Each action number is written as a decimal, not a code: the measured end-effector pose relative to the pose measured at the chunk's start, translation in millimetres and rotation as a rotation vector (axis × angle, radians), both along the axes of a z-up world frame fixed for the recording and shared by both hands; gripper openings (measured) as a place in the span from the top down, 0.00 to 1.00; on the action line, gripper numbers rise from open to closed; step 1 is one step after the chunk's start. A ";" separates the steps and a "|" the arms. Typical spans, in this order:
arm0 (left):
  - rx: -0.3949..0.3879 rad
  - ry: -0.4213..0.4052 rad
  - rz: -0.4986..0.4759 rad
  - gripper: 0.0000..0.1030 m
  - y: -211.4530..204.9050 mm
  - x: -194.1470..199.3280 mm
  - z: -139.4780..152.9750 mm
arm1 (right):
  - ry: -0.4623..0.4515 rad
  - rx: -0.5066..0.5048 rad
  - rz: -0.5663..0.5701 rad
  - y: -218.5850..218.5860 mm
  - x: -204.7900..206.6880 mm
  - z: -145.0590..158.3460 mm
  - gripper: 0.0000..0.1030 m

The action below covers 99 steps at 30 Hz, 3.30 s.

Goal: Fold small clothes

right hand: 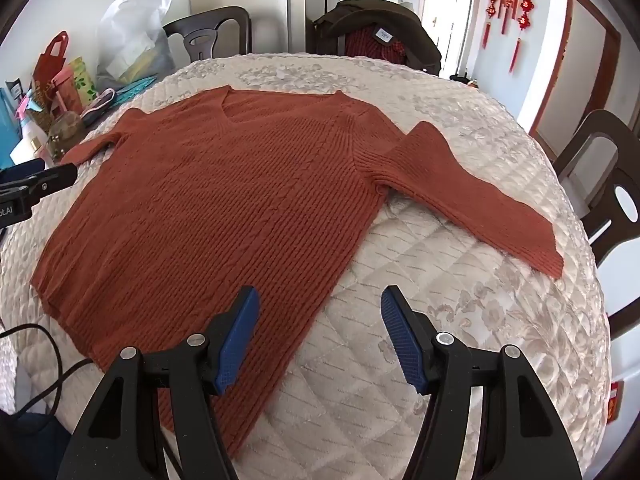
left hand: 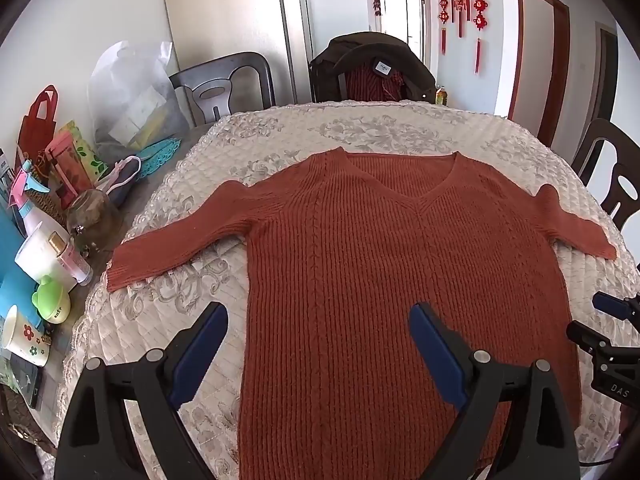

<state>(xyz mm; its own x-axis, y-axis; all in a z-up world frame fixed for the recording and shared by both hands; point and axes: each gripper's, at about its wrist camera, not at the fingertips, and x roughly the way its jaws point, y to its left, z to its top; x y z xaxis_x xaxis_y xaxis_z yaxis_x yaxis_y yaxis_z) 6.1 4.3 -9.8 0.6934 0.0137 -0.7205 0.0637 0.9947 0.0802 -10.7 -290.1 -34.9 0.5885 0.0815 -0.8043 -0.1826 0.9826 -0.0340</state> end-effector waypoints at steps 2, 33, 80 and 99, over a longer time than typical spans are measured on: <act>0.000 0.003 0.001 0.09 0.0 0.8 -0.4 | 0.001 0.005 -0.002 -0.4 -0.1 0.3 0.38; -0.012 0.051 -0.023 0.09 -3.5 5.7 -12.2 | 0.000 0.011 -0.026 -4.9 1.3 -0.1 0.38; -0.054 0.133 -0.023 0.09 -0.7 26.3 -31.6 | 0.018 0.112 -0.009 -7.7 22.5 -4.4 0.38; -0.061 0.125 0.007 0.09 3.4 23.4 -40.1 | 0.009 0.130 0.029 -5.0 16.3 -2.3 0.38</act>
